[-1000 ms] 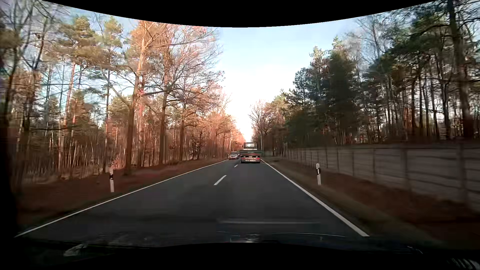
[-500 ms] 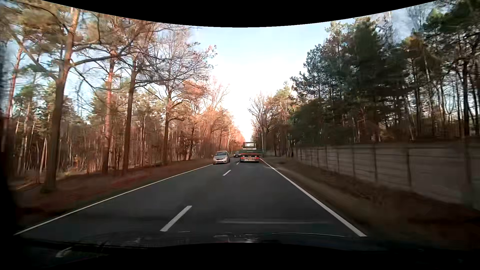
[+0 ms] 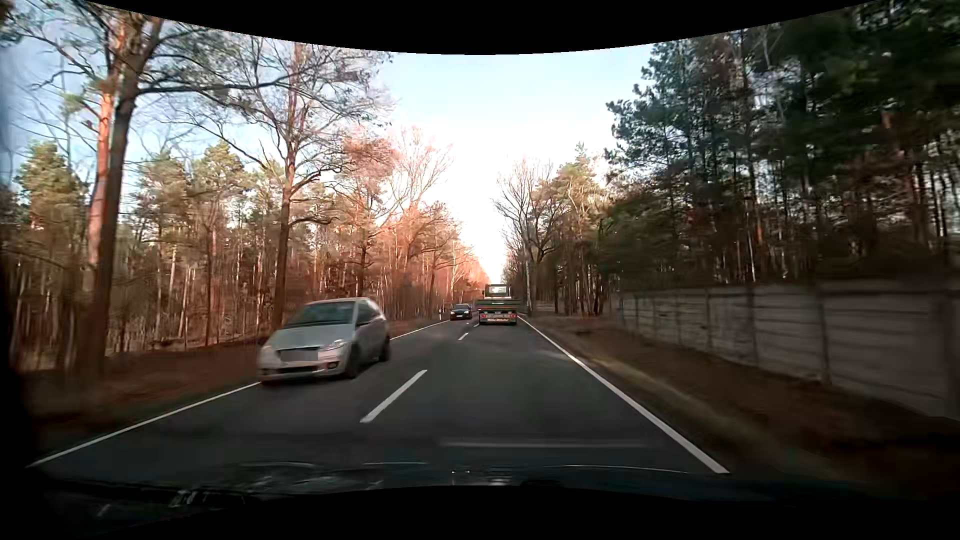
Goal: Follow the waypoints while adhering to traffic rules and regulations
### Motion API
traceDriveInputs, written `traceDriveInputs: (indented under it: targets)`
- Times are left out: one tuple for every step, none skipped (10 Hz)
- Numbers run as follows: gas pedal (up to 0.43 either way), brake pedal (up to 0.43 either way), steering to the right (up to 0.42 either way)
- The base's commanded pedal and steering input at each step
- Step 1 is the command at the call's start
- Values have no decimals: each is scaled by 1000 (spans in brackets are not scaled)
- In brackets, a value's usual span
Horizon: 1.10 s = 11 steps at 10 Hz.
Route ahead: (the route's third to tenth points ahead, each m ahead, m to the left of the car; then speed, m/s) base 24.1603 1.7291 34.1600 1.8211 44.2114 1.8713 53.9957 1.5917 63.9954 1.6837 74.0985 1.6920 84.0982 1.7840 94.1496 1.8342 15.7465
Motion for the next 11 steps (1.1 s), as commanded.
traceDriveInputs:
  targets:
    - [118,0,-3]
    - [118,0,-3]
    - [118,0,-3]
    - [118,0,-3]
    - [118,0,-3]
    - [118,0,-3]
    - [118,0,-3]
    - [118,0,-3]
    - [118,0,-3]
    - [118,0,-3]
    - [118,0,-3]
